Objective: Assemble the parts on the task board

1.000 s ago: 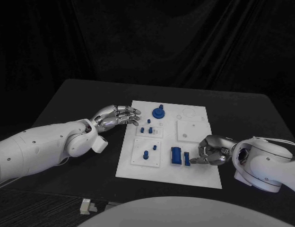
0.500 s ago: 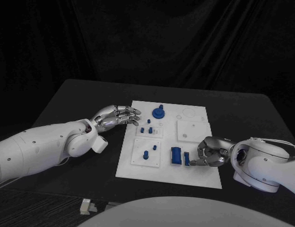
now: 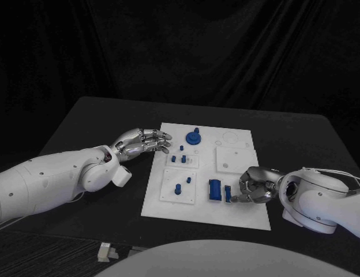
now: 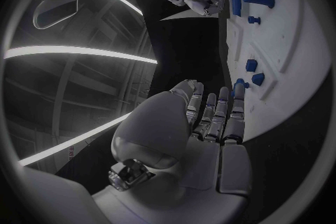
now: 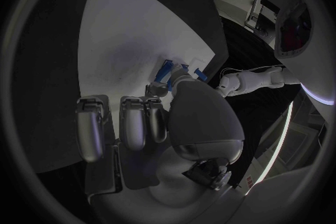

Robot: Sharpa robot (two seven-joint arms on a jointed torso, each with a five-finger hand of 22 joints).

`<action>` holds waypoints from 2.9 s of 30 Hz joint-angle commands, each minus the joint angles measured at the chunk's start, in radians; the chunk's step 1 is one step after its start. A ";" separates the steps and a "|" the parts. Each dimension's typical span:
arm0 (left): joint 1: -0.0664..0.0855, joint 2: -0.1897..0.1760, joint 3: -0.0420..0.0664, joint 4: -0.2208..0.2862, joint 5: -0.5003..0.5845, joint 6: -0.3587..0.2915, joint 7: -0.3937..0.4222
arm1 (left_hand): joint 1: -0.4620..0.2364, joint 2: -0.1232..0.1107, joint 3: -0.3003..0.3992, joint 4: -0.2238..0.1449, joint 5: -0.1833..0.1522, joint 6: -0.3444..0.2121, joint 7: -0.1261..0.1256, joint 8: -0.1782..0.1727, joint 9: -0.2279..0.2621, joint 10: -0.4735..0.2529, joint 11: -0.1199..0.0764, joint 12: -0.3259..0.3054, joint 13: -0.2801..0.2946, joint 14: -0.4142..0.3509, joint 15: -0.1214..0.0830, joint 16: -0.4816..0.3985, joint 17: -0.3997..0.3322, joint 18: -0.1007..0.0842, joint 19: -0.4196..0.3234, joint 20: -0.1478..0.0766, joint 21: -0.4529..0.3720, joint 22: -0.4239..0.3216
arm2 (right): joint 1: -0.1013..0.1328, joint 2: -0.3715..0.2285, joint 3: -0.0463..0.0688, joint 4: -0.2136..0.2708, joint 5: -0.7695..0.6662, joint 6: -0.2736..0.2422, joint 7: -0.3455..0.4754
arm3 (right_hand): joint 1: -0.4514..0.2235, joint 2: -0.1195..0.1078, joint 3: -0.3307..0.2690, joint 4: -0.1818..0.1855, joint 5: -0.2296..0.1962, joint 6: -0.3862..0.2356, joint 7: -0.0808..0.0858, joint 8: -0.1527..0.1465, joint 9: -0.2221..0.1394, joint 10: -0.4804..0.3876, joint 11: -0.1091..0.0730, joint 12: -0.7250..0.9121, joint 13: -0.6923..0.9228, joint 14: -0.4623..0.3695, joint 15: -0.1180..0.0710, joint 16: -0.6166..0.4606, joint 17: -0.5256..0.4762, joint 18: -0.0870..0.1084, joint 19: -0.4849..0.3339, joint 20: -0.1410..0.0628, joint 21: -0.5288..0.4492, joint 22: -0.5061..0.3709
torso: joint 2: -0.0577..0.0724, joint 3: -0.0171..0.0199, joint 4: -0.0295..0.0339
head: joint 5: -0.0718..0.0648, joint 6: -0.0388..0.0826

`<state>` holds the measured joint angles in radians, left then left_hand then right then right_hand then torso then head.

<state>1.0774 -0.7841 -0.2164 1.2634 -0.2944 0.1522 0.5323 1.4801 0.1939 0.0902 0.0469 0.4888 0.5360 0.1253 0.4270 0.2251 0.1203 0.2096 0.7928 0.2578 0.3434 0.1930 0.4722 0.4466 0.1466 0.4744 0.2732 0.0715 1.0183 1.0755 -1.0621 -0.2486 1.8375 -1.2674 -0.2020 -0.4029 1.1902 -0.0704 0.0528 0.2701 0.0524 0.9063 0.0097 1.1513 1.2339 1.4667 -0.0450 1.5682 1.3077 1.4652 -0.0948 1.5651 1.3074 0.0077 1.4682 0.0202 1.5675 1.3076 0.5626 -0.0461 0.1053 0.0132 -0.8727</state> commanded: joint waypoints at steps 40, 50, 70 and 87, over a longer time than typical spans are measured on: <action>-0.004 -0.008 0.001 0.008 0.003 0.000 0.025 | -0.014 -0.005 0.018 -0.004 0.006 0.002 0.005 -0.001 -0.002 0.003 0.008 -0.002 -0.002 0.003 0.010 -0.001 0.002 -0.002 -0.002 0.002 0.004 0.004 | -0.008 -0.004 0.000 -0.037 -0.008 -0.124 -0.005 | -0.031 0.045 -0.020 0.018 -0.001 -0.035 -0.004 -0.042 -0.014 0.104 -0.010 0.003 0.263 0.106 -0.010 0.006 0.263 -0.008 0.103 -0.013 0.003 0.263 | -0.010 0.0010 -0.0022 | 0.000 0.000; -0.001 -0.041 0.001 0.042 0.003 -0.094 0.063 | -0.046 -0.031 0.046 -0.001 0.011 0.038 0.008 0.009 -0.003 0.053 0.020 0.006 -0.006 0.031 0.029 0.025 -0.003 -0.011 0.023 0.011 0.020 0.023 | -0.006 -0.063 0.001 -0.024 0.033 -0.487 0.284 | -0.312 0.210 -0.138 0.022 0.177 0.001 -0.019 -0.117 -0.044 0.104 -0.024 0.003 0.263 0.106 -0.022 0.006 0.263 0.001 0.089 -0.023 -0.026 0.251 | -0.063 0.0069 -0.0071 | -0.010 0.000; 0.029 -0.024 0.002 0.049 0.003 -0.134 0.222 | -0.239 0.050 -0.369 0.244 -0.313 -0.226 -0.017 -0.343 -0.171 -0.095 -0.116 -0.553 -0.228 -0.343 -0.100 -0.472 -0.447 0.011 -0.424 -0.092 -0.035 -0.596 | 0.039 -0.039 0.000 -0.147 0.944 -0.536 0.975 | -0.267 0.343 -0.463 0.018 0.047 -0.123 0.151 -0.874 -0.799 -0.606 0.248 -1.415 -0.946 -0.564 0.270 -1.499 -1.103 0.134 -0.588 0.218 -1.507 -0.912 | -0.143 0.0250 -0.0358 | -0.003 0.000; 0.011 0.006 0.001 0.022 0.003 -0.137 0.235 | -0.280 0.016 -0.411 0.244 -0.383 -0.407 -0.236 -0.409 -0.206 -0.120 -0.230 -0.784 -0.256 -0.343 -0.130 -0.472 -0.447 0.025 -0.474 -0.107 -0.071 -1.018 | -0.014 0.014 0.000 -0.245 1.018 -0.166 1.055 | -0.229 0.212 -0.398 0.022 0.026 -0.622 -0.106 -1.117 -1.186 -1.370 0.093 -1.407 -1.252 -1.449 0.225 -1.561 -1.303 0.063 -1.468 0.275 -1.567 -1.308 | -0.172 0.0292 -0.0522 | -0.020 0.000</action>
<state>1.0905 -0.7800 -0.2161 1.2864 -0.2943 0.0233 0.6731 1.2053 0.2107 -0.3156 0.2924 0.1092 0.1321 -0.1006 0.0207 0.0197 0.0016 -0.0125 0.0138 0.0036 -0.0012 0.0688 0.0035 0.0008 0.1627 0.0002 0.1717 0.0057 0.0009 1.0658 -1.0491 -0.2488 1.5958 -0.2781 -0.4907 0.6090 0.9657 0.1560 -0.3631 0.2922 0.0803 0.2938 -0.0956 0.0391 0.0541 0.1109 0.0488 0.1562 0.0611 0.0217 0.1305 0.0079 0.0054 0.0771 0.0036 0.2949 0.0035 0.0014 0.3979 -0.0173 0.0558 -0.0035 -0.8727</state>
